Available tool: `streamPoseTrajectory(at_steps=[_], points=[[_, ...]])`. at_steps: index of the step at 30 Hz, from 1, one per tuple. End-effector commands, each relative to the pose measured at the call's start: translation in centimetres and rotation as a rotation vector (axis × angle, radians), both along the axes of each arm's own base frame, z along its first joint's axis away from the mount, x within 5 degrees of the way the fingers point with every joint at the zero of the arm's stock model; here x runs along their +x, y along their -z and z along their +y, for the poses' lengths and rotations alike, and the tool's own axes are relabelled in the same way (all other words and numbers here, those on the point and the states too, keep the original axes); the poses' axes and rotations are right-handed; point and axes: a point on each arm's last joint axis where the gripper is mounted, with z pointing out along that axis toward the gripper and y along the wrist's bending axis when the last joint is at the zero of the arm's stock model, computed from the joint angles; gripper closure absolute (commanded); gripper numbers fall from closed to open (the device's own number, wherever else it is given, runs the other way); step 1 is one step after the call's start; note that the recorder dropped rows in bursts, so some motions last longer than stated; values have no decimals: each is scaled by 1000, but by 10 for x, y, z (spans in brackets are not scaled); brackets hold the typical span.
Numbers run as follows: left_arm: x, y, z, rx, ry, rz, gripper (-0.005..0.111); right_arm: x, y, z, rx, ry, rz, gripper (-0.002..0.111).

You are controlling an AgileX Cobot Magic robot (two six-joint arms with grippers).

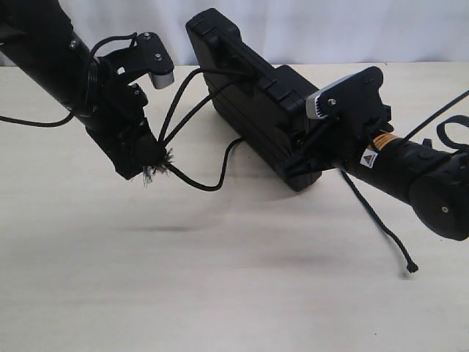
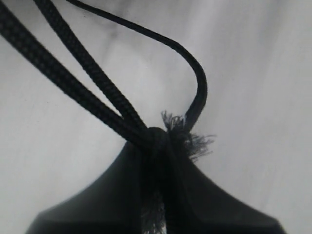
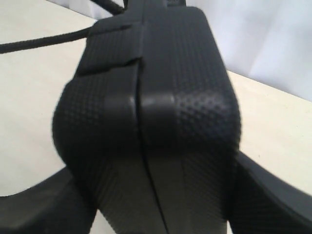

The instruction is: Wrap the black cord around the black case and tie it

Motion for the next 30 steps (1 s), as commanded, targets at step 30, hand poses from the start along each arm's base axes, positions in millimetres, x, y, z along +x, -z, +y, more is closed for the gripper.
streamPoseTrajectory(at_steps=[30], points=[[14, 18, -65, 288, 144, -438, 107, -4, 13, -4, -18, 27, 104, 104]])
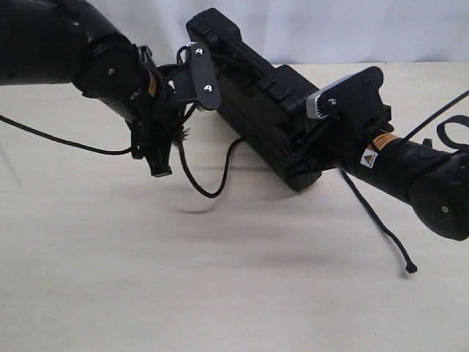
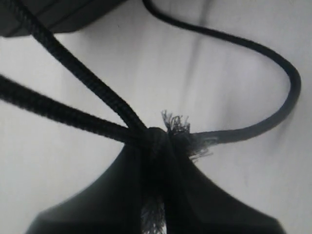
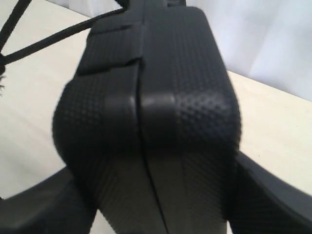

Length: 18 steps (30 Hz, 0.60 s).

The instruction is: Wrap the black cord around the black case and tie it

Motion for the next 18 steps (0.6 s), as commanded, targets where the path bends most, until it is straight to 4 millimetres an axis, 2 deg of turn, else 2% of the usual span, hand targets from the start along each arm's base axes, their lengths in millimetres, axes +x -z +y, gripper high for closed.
streamPoseTrajectory(at_steps=[1, 3, 5, 13, 18], points=[[-7, -4, -28, -46, 102, -71, 107, -4, 13, -4, -18, 27, 104, 104], [-11, -5, -36, -30, 158, -82, 107, -4, 13, -4, -18, 27, 104, 104], [-11, -4, -36, -25, 158, -77, 107, -4, 13, -4, -20, 27, 107, 104], [-15, 0, -18, 205, 182, -10, 107, -5, 13, -4, -21, 27, 109, 104], [-11, -3, -15, 287, 231, -64, 107, -5, 13, -4, -22, 27, 111, 104]])
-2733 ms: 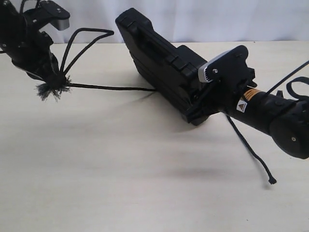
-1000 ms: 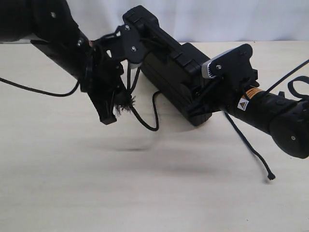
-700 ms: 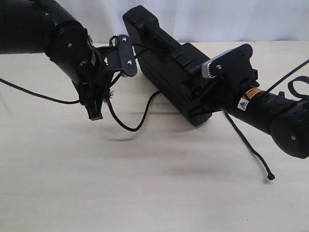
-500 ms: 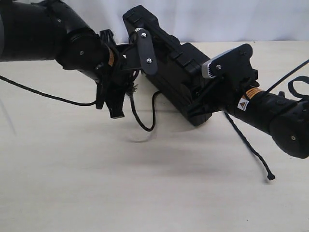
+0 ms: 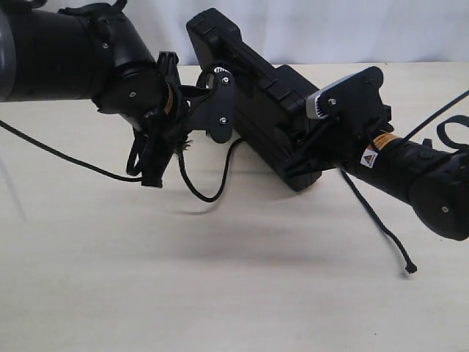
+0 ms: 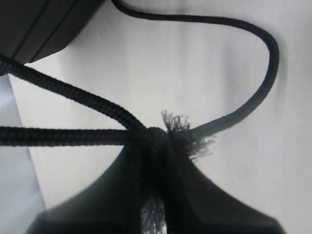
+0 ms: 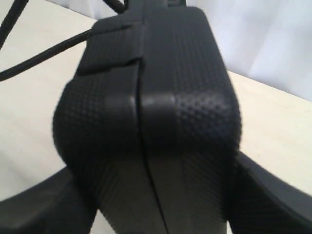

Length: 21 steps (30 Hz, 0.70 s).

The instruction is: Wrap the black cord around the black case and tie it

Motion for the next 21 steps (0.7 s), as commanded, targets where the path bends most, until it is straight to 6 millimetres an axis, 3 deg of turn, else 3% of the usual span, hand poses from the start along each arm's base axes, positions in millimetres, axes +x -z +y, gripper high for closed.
streamPoseTrajectory(at_steps=[1, 6, 10, 13, 18, 21], points=[[4, -4, 2, 72, 63, -62, 107, -5, 13, -4, -23, 28, 113, 104], [11, -2, 1, 138, 136, -123, 107, -5, 13, -4, -23, 28, 113, 104], [18, 15, 0, 194, 144, -121, 107, -5, 13, -4, -23, 28, 113, 104], [26, 21, 3, 194, 45, -193, 107, -5, 13, -4, -22, 27, 111, 104], [33, 10, 11, 150, -212, -377, 107, -4, 11, -4, -11, 26, 91, 104], [29, 8, 5, 147, -218, -394, 107, -4, 11, -3, -9, 25, 87, 104]])
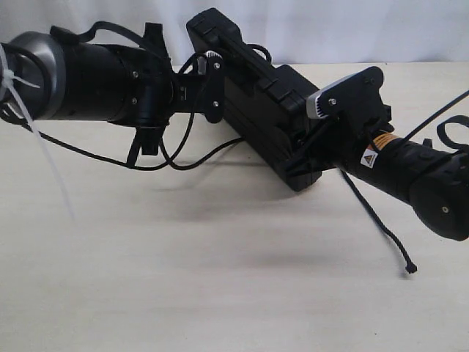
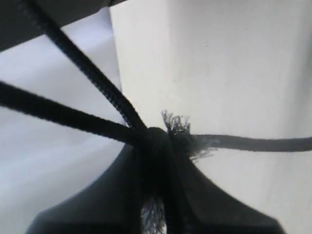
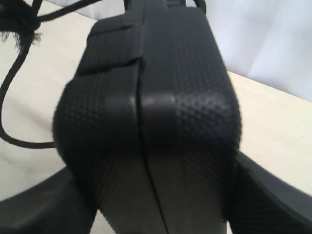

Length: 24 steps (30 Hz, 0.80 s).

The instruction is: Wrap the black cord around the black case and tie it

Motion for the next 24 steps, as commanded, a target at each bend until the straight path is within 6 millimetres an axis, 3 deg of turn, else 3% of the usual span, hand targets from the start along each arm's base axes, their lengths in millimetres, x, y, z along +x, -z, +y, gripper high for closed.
streamPoseTrajectory(at_steps=[1, 9, 14, 20, 24], points=[[-5, -4, -12, -28, -17, -62, 107, -4, 11, -4, -10, 26, 89, 104], [-16, 16, -50, 32, 150, -49, 107, -4, 12, -4, -17, 27, 102, 104], [-10, 34, -47, 182, 132, -74, 107, -4, 12, -4, -17, 27, 102, 104], [-2, 21, -42, 204, 69, -283, 107, -6, 13, -2, -51, -14, 98, 104], [0, 19, -45, 173, 81, -312, 107, -8, 15, 0, -102, -77, 90, 104]])
